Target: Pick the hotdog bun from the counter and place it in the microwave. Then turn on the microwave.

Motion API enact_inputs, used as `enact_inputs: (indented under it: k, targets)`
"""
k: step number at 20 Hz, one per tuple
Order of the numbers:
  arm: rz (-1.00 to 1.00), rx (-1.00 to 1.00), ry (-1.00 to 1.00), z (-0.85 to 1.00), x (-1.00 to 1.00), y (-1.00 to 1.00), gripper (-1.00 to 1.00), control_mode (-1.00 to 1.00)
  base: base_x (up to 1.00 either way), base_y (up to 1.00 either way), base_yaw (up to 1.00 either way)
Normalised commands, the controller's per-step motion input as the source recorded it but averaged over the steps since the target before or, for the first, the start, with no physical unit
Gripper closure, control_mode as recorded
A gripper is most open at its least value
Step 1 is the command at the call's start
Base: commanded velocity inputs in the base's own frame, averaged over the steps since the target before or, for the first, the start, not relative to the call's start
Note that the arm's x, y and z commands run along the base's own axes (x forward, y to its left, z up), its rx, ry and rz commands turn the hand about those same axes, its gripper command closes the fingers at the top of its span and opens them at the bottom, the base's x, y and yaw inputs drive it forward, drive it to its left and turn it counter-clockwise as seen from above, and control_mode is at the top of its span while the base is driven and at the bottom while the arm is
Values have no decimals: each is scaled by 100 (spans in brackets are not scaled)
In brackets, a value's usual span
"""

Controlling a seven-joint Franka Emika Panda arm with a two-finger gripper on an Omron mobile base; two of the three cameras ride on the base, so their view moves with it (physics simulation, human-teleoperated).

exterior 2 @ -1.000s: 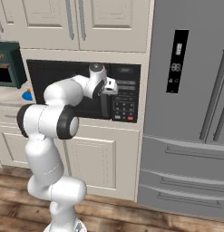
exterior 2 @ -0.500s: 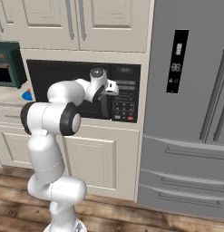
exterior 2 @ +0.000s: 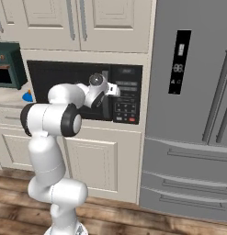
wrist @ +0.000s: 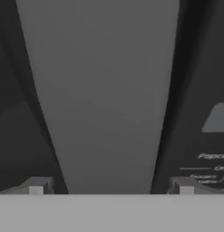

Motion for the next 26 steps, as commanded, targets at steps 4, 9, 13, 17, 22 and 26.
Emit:
enact_inputs:
  k: [4, 9, 13, 17, 22, 26]
  targets:
    - [0, 0, -3, -11, 38, 0, 100, -100, 0, 0, 0]
    - [0, 0, -4, -2, 11, 1, 100, -100, 0, 0, 0]
    - [0, 0, -2, 0, 0, 16, 100, -100, 0, 0, 0]
    - [0, 0, -3, 0, -7, 27, 100, -100, 0, 0, 0]
    - [-1, 0, -4, 0, -28, 31, 100, -100, 0, 0, 0]
    - [-3, 0, 0, 0, -45, 32, 100, -100, 0, 0, 0]
